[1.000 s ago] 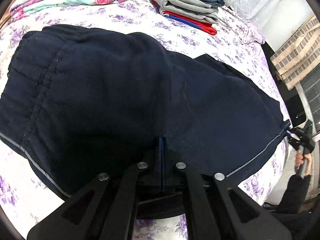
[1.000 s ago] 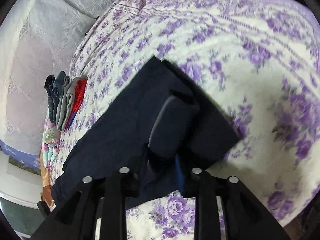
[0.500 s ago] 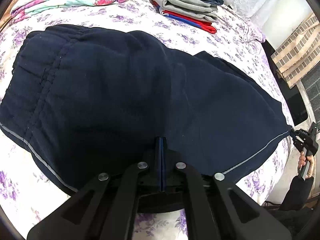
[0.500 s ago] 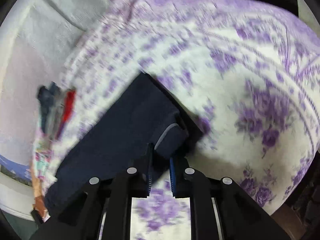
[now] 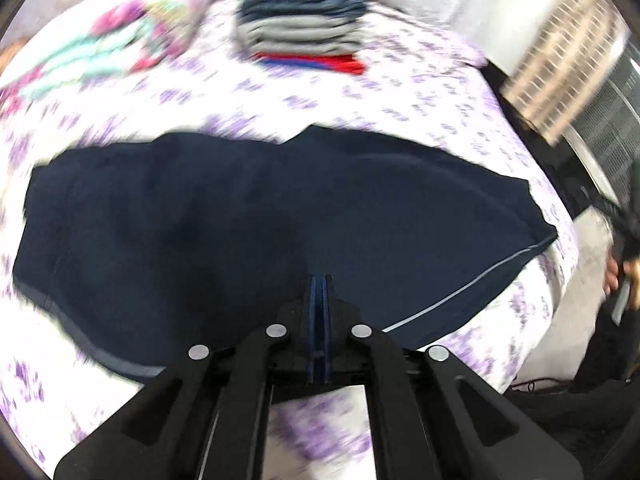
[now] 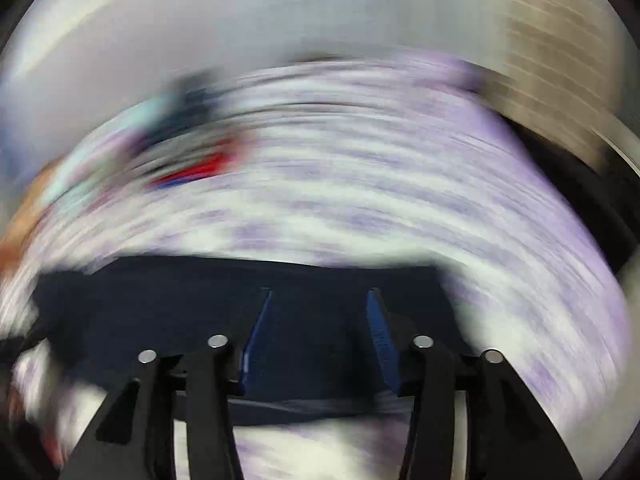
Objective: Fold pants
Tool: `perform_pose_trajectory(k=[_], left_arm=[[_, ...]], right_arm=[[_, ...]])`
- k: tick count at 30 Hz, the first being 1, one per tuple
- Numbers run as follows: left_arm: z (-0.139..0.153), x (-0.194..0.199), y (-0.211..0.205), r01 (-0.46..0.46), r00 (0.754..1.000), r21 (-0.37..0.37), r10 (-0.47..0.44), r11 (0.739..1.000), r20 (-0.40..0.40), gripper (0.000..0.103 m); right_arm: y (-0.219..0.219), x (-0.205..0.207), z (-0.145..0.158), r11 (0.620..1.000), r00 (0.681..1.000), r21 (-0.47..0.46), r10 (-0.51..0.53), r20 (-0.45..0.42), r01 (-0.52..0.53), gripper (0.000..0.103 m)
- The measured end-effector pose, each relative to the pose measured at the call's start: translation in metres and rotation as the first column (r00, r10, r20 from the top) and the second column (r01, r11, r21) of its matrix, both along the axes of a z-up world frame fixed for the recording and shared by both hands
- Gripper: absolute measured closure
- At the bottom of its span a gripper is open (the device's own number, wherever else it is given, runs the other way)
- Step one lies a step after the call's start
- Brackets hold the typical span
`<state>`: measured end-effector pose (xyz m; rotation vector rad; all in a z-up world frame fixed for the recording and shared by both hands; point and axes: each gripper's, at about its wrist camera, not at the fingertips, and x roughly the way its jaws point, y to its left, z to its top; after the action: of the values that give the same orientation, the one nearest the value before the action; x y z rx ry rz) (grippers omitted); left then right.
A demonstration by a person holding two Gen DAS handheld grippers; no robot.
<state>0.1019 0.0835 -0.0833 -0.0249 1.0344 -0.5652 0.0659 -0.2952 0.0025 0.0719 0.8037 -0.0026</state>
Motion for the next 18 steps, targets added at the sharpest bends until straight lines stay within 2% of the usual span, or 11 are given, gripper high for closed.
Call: perform_pose_trajectory(k=[1, 2, 3, 5, 7, 8, 11, 16, 17, 18], left_arm=[[0.001, 0.002, -0.012, 0.020, 1.000, 0.007, -0.020, 1.000, 0.004, 0.098], [-0.003, 0.006, -0.026, 0.040, 0.999, 0.035, -0.040, 0.999, 0.001, 0.097], [-0.009, 0.010, -0.036, 0.050, 0.999, 0.064, -0.049, 0.997, -0.009, 0.097], [-0.027, 0.018, -0.049, 0.069, 0.996, 0.093, -0.064, 0.993, -0.063, 0.097], [-0.043, 0.022, -0.052, 0.071, 0.992, 0.097, -0.060, 0.993, -0.112, 0.097], [-0.048, 0.023, -0.051, 0.062, 0.991, 0.086, -0.052, 0.994, -0.120, 0.097], [-0.050, 0.021, -0.044, 0.054, 0.991, 0.054, -0.047, 0.997, -0.124, 0.097], [-0.051, 0.024, -0.045, 0.057, 0.990, 0.044, -0.051, 0.997, -0.133, 0.097], [-0.051, 0.024, -0.046, 0.061, 0.990, 0.054, -0.053, 0.997, -0.127, 0.097], [-0.051, 0.023, -0.047, 0.062, 0.991, 0.061, -0.054, 0.996, -0.123, 0.097]], right_arm=[[0.025, 0.018, 0.000, 0.994, 0.994, 0.002, 0.110, -0.005, -0.110, 0.052], [0.060, 0.045, -0.003, 0.968, 0.968, -0.004, 0.252, -0.017, -0.252, 0.052], [0.089, 0.064, -0.007, 0.934, 0.934, -0.016, 0.357, -0.030, -0.357, 0.052], [0.145, 0.105, -0.019, 0.841, 0.842, -0.055, 0.534, -0.073, -0.538, 0.052], [0.187, 0.132, -0.034, 0.767, 0.772, -0.107, 0.617, -0.149, -0.633, 0.053], [0.206, 0.148, -0.043, 0.725, 0.737, -0.141, 0.646, -0.198, -0.674, 0.053], [0.235, 0.175, -0.062, 0.660, 0.684, -0.191, 0.672, -0.283, -0.727, 0.053], [0.249, 0.189, -0.090, 0.624, 0.646, -0.192, 0.674, -0.358, -0.758, 0.053], [0.249, 0.192, -0.097, 0.627, 0.644, -0.184, 0.669, -0.371, -0.757, 0.057], [0.248, 0.192, -0.101, 0.633, 0.645, -0.174, 0.666, -0.374, -0.755, 0.085]])
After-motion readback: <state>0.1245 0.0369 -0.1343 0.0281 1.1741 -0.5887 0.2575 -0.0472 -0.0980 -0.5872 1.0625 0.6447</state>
